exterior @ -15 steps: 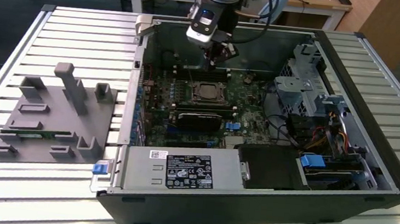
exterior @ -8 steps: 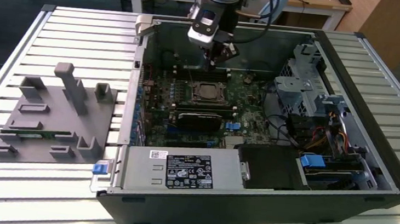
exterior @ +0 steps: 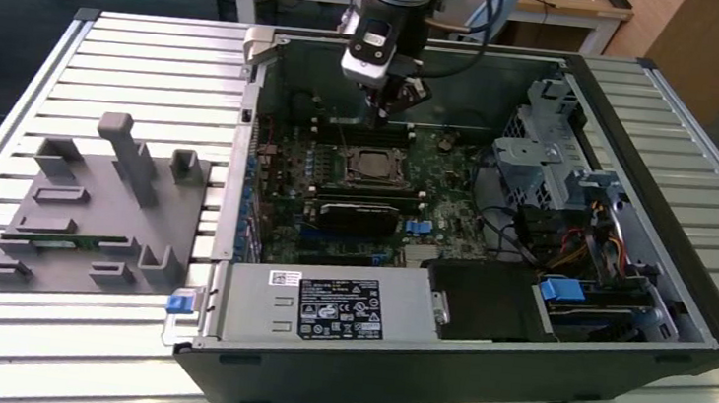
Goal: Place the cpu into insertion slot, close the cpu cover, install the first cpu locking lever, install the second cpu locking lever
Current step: 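Install the first cpu locking lever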
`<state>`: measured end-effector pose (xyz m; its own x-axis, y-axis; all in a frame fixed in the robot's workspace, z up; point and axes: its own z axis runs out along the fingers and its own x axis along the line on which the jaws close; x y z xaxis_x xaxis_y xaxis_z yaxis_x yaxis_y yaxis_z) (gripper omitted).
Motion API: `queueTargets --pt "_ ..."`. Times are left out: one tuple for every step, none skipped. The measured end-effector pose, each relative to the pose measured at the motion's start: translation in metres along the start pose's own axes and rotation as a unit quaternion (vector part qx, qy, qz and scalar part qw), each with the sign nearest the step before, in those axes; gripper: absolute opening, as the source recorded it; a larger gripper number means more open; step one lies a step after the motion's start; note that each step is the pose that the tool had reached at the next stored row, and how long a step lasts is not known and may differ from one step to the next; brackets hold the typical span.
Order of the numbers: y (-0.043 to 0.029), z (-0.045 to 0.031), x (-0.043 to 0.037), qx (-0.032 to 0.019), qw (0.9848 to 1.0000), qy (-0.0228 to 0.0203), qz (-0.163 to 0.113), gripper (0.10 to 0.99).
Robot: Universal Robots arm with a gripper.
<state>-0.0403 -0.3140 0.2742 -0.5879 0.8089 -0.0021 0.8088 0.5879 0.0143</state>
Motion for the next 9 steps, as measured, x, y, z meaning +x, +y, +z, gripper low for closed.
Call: queueTargets --pt "0.0000 0.0000 0.0000 0.0000 1.0000 0.0001 -0.005 0.106" --pt "0.0000 0.0000 0.0000 0.0000 1.0000 0.0001 -0.009 0.106" --pt "0.0000 0.0000 0.0000 -0.0001 0.9999 0.0002 -0.013 0.106" --pt "0.0000 0.0000 0.0000 0.0000 0.9999 0.0002 -0.016 0.106" --pt "0.0000 0.0000 0.0000 -0.0001 0.9998 0.0003 -0.020 0.106" --pt "0.0000 0.0000 0.0000 -0.0001 0.9997 0.0003 -0.023 0.106" --pt "0.0000 0.0000 0.0000 -0.0001 0.9996 0.0004 -0.026 0.106" --pt "0.0000 0.0000 0.0000 -0.0001 0.9996 0.0004 -0.030 0.106" --pt "0.0000 0.0000 0.0000 -0.0001 0.9995 0.0005 -0.033 0.106"
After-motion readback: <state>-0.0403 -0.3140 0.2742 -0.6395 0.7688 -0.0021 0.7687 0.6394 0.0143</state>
